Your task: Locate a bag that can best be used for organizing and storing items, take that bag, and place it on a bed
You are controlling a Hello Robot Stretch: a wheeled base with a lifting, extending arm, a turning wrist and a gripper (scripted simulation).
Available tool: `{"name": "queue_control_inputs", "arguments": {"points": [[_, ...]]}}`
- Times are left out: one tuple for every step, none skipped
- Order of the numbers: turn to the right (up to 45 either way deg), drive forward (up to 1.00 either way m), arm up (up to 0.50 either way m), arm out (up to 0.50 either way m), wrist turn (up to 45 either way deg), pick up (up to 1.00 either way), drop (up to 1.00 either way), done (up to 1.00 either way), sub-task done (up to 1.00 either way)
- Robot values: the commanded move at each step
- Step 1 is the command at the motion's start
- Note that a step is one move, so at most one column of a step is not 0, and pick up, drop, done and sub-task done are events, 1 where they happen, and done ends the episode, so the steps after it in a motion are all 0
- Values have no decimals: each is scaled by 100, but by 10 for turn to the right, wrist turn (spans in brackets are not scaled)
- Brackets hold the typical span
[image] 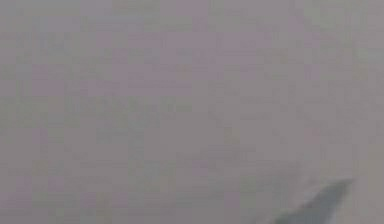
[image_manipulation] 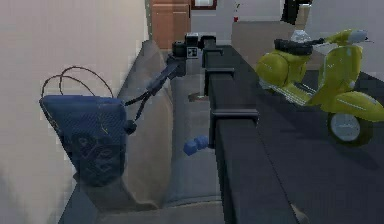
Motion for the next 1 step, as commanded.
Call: {"name": "queue_control_inputs", "arguments": {"points": [[0,0,0,-48,0,0,0,0,0]]}}
